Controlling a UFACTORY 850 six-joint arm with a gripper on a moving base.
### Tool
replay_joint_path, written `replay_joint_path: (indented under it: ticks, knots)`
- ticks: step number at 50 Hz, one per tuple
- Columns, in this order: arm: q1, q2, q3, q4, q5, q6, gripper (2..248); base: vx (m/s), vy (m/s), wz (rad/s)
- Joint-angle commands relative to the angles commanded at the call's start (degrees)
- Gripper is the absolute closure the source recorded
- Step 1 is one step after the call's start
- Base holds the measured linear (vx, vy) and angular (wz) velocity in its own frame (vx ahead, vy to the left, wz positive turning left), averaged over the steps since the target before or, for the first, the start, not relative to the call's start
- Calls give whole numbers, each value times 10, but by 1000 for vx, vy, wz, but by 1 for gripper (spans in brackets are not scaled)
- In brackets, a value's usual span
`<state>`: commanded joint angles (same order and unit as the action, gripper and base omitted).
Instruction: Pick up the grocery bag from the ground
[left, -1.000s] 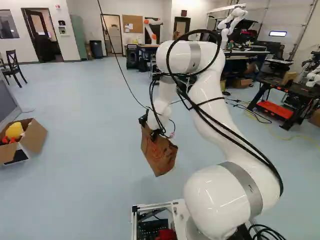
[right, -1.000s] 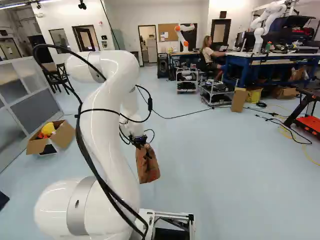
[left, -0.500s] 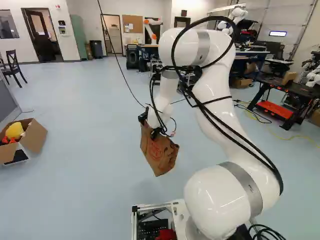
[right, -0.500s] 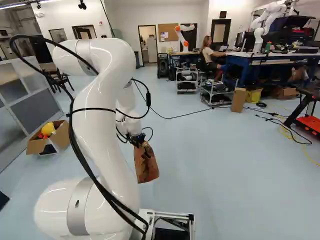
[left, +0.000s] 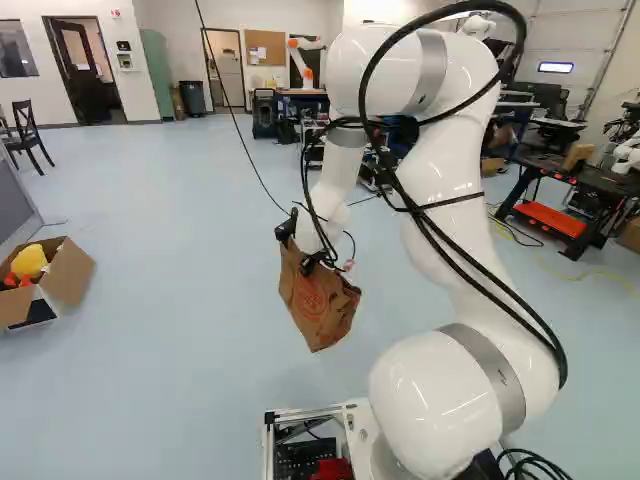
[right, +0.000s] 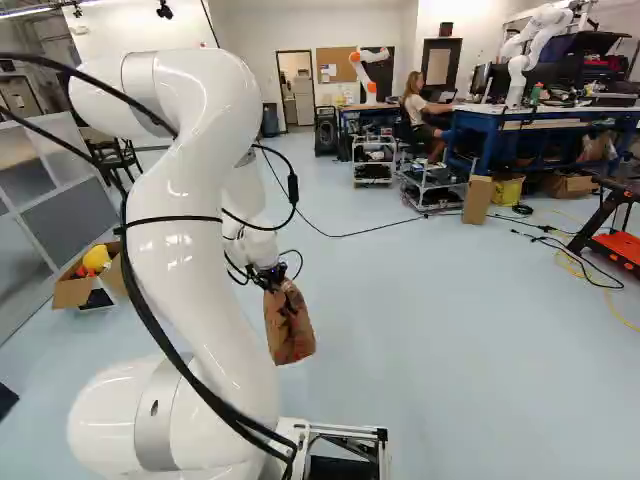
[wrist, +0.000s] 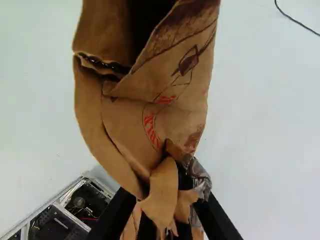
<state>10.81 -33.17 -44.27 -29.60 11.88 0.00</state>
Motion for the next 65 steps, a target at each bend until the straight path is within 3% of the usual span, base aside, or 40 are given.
replay_joint_path:
  ticks: [37,65]
  knots:
    - [-1,33,29,11,14,0,227,0,0,0]
    - [-17,101,83,54,69,0,227,0,0,0]
